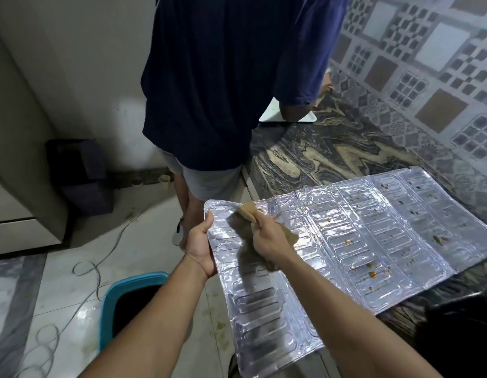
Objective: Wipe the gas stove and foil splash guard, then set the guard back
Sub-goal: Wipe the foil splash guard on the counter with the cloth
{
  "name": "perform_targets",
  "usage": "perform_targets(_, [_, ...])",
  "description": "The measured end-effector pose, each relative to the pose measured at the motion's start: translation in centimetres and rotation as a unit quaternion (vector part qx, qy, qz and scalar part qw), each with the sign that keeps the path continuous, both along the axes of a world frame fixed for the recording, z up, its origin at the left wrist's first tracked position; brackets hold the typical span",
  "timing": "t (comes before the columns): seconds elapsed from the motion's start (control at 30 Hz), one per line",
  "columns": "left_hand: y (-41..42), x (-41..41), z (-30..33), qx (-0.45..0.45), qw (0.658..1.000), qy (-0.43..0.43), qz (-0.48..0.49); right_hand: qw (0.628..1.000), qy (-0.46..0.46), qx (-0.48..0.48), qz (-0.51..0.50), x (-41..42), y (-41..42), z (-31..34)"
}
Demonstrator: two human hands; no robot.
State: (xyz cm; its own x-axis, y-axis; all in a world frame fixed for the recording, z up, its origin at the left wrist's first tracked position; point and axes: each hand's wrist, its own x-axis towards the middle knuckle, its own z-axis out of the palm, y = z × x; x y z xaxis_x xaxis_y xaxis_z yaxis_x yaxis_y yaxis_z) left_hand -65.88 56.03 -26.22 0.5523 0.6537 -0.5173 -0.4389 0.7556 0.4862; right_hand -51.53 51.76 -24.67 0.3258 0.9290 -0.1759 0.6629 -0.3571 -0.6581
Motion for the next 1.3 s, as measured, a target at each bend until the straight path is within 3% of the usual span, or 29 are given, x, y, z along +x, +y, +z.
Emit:
perform_targets(0.13, [-0.2,-0.3,-0.3,-0.023,1.000,-0.019,-0.004,0.991,0.120,0.041,-0.030,-0.1,0.1,1.1])
perform_targets(0.23, [-0.2,-0.4,-0.2,-0.014,1.000,-0.023,-0.002,0.977,0.140,0.090,-0.131,1.4,0.5,2.3])
perform_targets(0.3, [-0.2,-0.5,0.2,-0.003,1.000,-0.025,-0.003,0.971,0.086,0.162,-0.153,2.1,0.5,3.0])
perform_targets(0.37, [-0.3,-0.5,0.5,0.001,1.000,-0.025,-0.006,0.978,0.009,0.194,-0.075,2.3,0.7,3.4])
perform_targets(0.43, [-0.4,-0.6,0.7,-0.002,1.000,-0.023,-0.010,0.978,-0.175,0.095,0.058,2.8,1.3,2.3])
perform_targets(0.5, [-0.5,-0.5,0.8,-0.008,1.000,-0.018,-0.016,0.943,-0.298,-0.066,0.135,3.6,1.8,1.1])
perform_targets(0.57, [-0.5,-0.4,0.8,-0.014,1.000,-0.009,-0.024,0.909,-0.355,-0.149,0.161,4.5,2.1,0.6])
perform_targets(0.7, [-0.5,-0.3,0.6,-0.023,0.999,-0.009,-0.038,0.867,-0.438,-0.164,0.169,5.4,2.7,0.4])
perform_targets(0.83, [-0.3,-0.5,0.1,-0.030,0.999,-0.018,-0.030,0.890,-0.410,-0.145,0.134,6.1,3.3,-0.2])
perform_targets(0.87, [-0.2,-0.6,-0.2,-0.027,0.999,-0.023,-0.028,0.919,-0.361,-0.110,0.110,6.5,3.3,-0.3])
perform_targets(0.93, [0.0,-1.0,-0.5,-0.020,0.999,-0.030,-0.032,0.987,-0.159,-0.012,-0.004,7.0,3.0,0.1])
perform_targets(1.0, [0.1,-1.2,-0.6,-0.017,0.999,-0.031,-0.034,0.986,-0.035,0.073,-0.148,7.8,2.8,1.2])
perform_targets(1.1, [0.2,-1.2,-0.2,-0.020,0.999,-0.031,-0.034,0.951,-0.076,0.127,-0.271,9.4,2.8,2.2])
perform_targets(1.17, [0.2,-1.2,0.1,-0.023,0.999,-0.034,-0.028,0.956,-0.103,0.112,-0.251,9.2,2.8,1.9])
perform_targets(1.23, [0.3,-1.2,0.4,-0.021,0.999,-0.034,-0.023,0.983,-0.116,0.063,-0.130,8.1,2.8,0.8])
perform_targets(1.3, [0.4,-1.3,0.5,-0.015,0.999,-0.030,-0.021,0.983,-0.186,-0.002,-0.009,6.7,2.7,-0.8])
